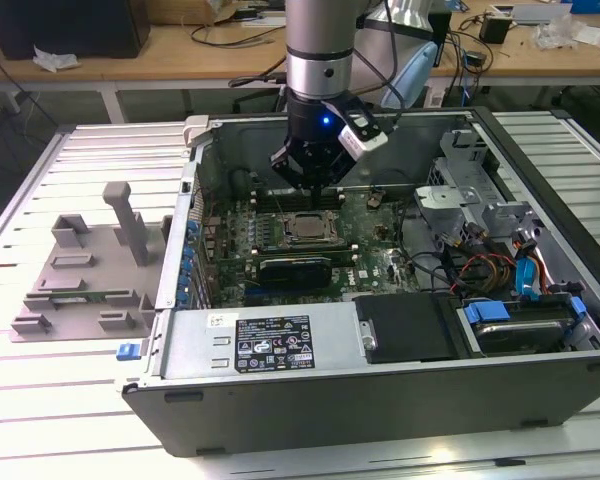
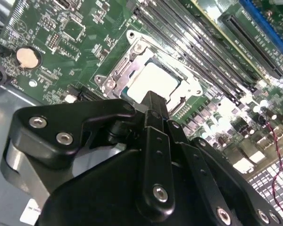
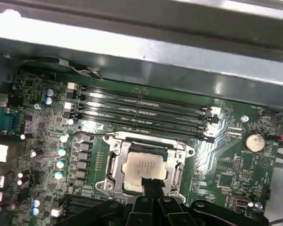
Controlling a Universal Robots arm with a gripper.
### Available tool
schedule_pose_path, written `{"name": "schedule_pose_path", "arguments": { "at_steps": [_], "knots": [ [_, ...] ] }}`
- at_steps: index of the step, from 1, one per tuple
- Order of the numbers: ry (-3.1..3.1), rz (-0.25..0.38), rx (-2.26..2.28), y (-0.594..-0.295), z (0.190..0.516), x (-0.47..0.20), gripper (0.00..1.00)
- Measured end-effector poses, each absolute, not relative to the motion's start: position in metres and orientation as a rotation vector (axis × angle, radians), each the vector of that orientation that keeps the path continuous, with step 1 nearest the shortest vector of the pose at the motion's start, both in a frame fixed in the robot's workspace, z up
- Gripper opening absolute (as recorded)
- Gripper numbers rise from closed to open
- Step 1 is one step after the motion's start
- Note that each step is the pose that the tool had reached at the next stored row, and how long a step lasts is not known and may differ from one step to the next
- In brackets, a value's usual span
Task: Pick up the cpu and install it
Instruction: 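Close the cpu cover, then install the first cpu locking lever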
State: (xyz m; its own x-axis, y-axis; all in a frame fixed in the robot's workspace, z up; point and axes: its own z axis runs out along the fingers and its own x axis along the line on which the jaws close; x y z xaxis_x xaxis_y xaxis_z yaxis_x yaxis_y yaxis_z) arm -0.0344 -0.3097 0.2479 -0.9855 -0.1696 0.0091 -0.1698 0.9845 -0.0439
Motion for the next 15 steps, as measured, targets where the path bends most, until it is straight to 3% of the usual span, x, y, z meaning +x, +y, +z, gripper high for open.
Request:
{"name": "schedule_pose_path", "arguments": {
  "at_steps": [15],
  "knots": [
    [-3.124, 0.07, 0.267, -0.3097, 0.2493, -0.0361, 0.11]
  ]
}}
